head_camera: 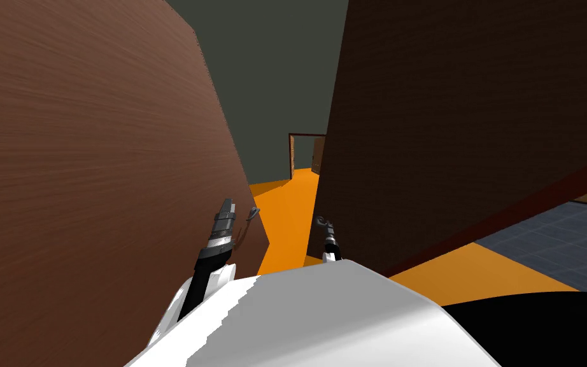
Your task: Push the door open
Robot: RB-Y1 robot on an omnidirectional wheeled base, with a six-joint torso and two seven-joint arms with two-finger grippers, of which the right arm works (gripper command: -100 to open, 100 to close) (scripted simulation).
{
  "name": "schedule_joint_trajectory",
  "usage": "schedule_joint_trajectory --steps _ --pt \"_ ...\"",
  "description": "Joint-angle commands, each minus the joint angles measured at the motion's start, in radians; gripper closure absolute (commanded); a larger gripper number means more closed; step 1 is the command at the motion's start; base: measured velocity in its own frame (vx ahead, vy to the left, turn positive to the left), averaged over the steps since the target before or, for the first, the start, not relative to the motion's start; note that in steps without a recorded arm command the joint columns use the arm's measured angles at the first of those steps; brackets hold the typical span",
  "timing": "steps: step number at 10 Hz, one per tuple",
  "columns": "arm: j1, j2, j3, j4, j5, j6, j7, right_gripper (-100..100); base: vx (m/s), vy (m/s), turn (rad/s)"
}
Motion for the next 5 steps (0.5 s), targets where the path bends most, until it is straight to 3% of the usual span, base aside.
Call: schedule_joint_trajectory --steps 1,2,4,5 --pt "-0.006 -0.021 -0.013 0.003 -0.007 -0.006 0.003 100 0.183 -0.085 -0.02" --pt "-0.006 -0.033 -0.024 0.001 -0.013 -0.006 0.008 100 0.192 -0.043 -0.024" --pt "-0.006 -0.033 -0.024 0.001 -0.013 -0.006 0.008 100 0.11 -0.016 -0.004" --pt "-0.006 -0.049 -0.041 -0.001 -0.024 -0.007 0.015 100 0.148 -0.037 -0.075"
